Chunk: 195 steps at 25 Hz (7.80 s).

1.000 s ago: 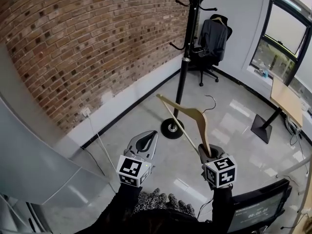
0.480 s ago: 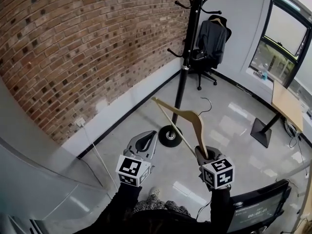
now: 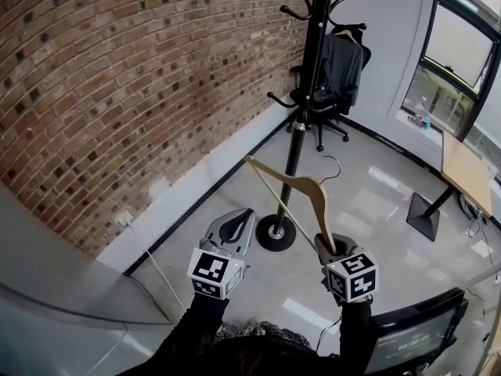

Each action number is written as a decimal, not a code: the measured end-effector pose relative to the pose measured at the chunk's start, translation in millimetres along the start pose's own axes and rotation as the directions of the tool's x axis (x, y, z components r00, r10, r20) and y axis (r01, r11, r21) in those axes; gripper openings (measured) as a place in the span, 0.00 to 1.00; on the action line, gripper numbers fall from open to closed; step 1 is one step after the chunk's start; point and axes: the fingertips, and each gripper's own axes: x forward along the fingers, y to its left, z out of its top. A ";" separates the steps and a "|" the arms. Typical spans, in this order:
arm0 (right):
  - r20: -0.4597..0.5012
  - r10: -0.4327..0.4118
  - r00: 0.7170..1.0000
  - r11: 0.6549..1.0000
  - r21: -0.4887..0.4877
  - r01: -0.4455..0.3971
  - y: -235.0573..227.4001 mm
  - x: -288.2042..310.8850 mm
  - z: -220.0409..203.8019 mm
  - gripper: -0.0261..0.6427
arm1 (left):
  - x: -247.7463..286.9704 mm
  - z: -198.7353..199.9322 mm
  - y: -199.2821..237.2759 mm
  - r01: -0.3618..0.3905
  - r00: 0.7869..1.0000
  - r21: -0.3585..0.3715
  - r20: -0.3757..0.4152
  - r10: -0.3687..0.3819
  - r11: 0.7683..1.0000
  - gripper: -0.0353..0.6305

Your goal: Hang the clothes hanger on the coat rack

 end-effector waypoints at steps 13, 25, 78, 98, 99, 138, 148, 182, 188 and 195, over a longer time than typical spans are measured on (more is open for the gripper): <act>-0.026 0.087 0.996 0.996 -0.015 -0.087 -42.6 47.7 14.7 0.05 | 60.6 -10.5 33.6 -0.017 0.999 0.004 -0.033 0.017 1.000 0.06; -0.089 0.233 0.968 0.956 -0.161 -0.245 -140.9 83.3 36.3 0.05 | 137.1 4.4 63.2 -0.172 0.985 0.006 -0.005 0.172 0.985 0.06; -0.275 0.389 0.879 0.881 -0.168 -0.442 -211.1 233.6 -3.8 0.05 | 164.0 -14.8 95.8 -0.432 0.897 0.018 -0.093 0.432 0.902 0.06; -0.208 0.290 0.934 0.915 -0.224 -0.334 -221.5 235.5 9.6 0.12 | 158.7 -12.7 95.5 -0.419 0.904 0.016 -0.080 0.419 0.908 0.06; -0.204 0.284 0.937 0.916 -0.231 -0.328 -221.2 235.2 12.1 0.13 | 158.2 -12.3 95.7 -0.418 0.905 0.015 -0.079 0.418 0.908 0.06; 0.188 -0.125 0.974 0.991 -0.032 0.134 -70.6 -11.8 30.0 0.18 | -3.4 -14.2 42.3 -0.109 0.993 -0.004 -0.055 0.109 0.994 0.06; 0.221 -0.159 0.962 0.987 0.033 0.156 -52.7 -84.0 4.1 0.16 | -58.5 10.8 -3.5 -0.129 0.991 0.018 -0.026 0.130 0.991 0.06; 0.310 -0.107 0.945 0.991 -0.048 0.128 109.0 -232.0 -26.7 0.05 | -217.3 28.9 -179.7 -0.055 0.998 0.015 -0.019 0.055 0.998 0.06; 0.312 -0.130 0.941 0.985 -0.070 0.160 120.2 -228.2 -23.9 0.05 | -224.7 29.2 -171.1 -0.047 0.999 0.010 -0.017 0.047 0.999 0.06; 0.307 -0.148 0.940 0.982 -0.066 0.176 119.2 -228.7 -23.9 0.05 | -224.2 29.0 -169.5 -0.037 0.999 0.001 -0.013 0.037 0.999 0.06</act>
